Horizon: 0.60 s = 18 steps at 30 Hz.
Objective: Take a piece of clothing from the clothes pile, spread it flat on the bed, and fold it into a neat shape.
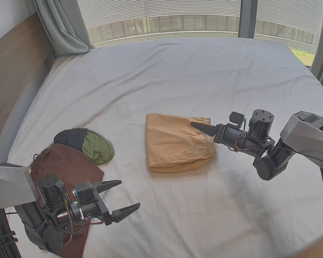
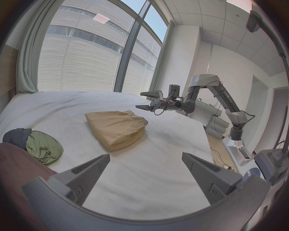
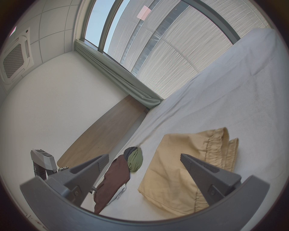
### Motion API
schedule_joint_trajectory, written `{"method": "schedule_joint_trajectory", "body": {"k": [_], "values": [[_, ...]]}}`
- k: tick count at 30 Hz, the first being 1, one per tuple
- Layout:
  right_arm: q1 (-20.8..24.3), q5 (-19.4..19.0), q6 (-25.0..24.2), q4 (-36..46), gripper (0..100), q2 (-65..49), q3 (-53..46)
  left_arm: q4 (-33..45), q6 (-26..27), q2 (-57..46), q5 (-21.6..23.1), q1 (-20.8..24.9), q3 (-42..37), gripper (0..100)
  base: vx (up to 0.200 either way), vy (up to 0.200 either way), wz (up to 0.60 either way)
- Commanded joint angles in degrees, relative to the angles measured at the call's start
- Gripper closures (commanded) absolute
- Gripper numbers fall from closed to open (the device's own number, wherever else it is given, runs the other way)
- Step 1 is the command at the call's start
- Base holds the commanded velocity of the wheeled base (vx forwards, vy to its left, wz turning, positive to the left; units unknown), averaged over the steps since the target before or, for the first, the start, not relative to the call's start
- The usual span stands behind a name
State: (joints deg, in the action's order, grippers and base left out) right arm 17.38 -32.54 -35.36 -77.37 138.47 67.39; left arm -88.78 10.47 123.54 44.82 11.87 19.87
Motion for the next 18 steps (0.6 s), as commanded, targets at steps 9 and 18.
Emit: {"method": "schedule_joint_trajectory", "body": {"k": [9,18], "values": [[1.7,0.1,0.1,-0.1,0,7.3,2.3,0.0,-0.1,-0.1,0.1,-0.4,0.0,0,0.0,0.0,0.0],[0.5,0.2,0.1,-0.1,0,11.8,4.3,0.0,-0.1,0.1,0.1,-0.3,0.0,0,0.0,0.0,0.0]]}}
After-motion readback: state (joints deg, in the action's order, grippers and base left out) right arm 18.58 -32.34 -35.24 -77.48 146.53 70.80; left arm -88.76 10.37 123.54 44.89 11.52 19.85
